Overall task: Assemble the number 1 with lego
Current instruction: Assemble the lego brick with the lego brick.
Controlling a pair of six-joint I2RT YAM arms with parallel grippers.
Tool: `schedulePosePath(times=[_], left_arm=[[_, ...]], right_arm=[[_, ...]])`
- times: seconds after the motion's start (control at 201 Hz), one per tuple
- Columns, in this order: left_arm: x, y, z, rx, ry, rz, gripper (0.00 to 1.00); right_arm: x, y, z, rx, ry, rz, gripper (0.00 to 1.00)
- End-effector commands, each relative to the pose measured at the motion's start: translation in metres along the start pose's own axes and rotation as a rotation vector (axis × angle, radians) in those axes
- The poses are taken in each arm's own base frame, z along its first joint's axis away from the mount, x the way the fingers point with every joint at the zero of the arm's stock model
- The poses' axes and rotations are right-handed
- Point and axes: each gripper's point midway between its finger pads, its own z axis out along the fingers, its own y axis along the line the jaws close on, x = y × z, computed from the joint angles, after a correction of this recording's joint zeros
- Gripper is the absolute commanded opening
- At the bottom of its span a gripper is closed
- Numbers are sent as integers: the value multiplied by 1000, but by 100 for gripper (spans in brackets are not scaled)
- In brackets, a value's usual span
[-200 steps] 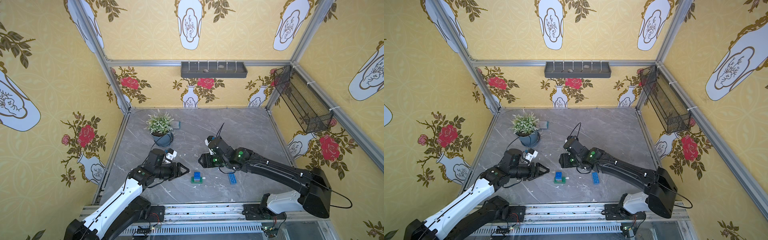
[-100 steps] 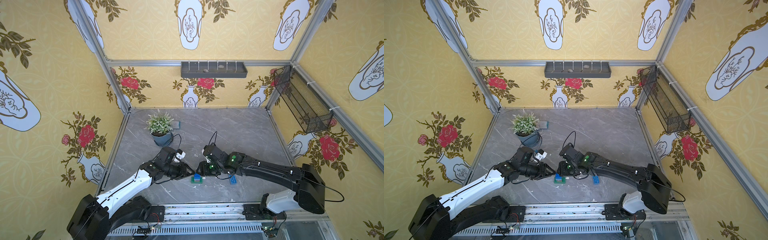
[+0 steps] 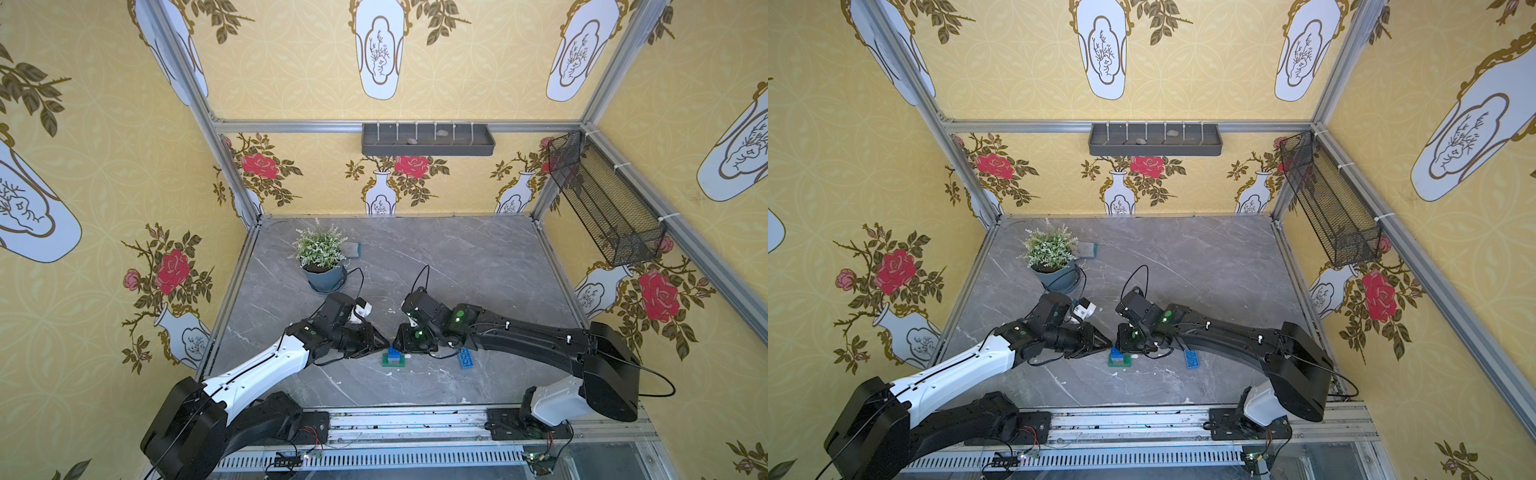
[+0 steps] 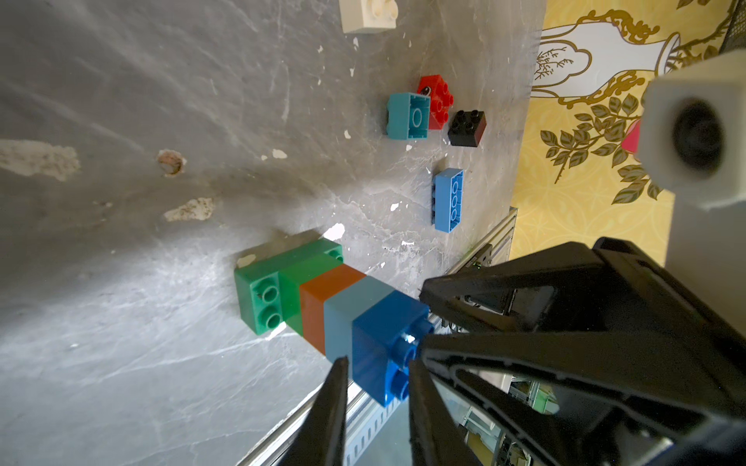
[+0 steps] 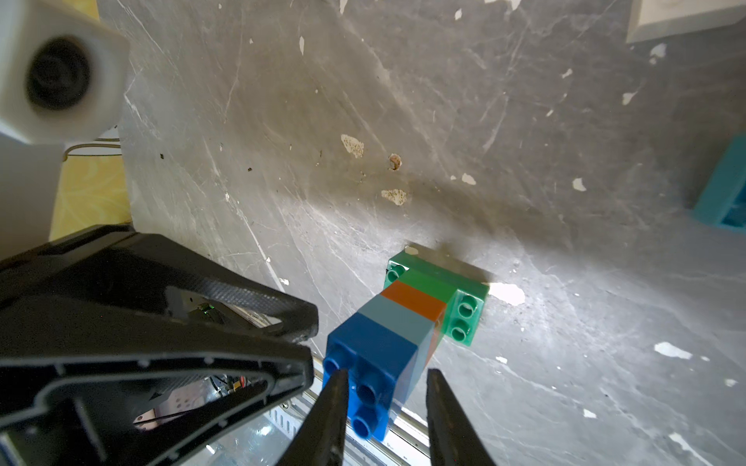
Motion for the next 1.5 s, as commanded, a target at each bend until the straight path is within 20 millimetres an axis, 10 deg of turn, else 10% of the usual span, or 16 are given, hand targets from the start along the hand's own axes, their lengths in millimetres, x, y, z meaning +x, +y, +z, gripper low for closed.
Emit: schedulePosePath(times=[0.0,1.499], left_arm=[[-1,1,2,3,-4,2,25],[14,6,14,17,78,-21,25]], right_arm=[[-2,5,0,-22,-11,0,33],[19,-16,10,71,64,-6,22]])
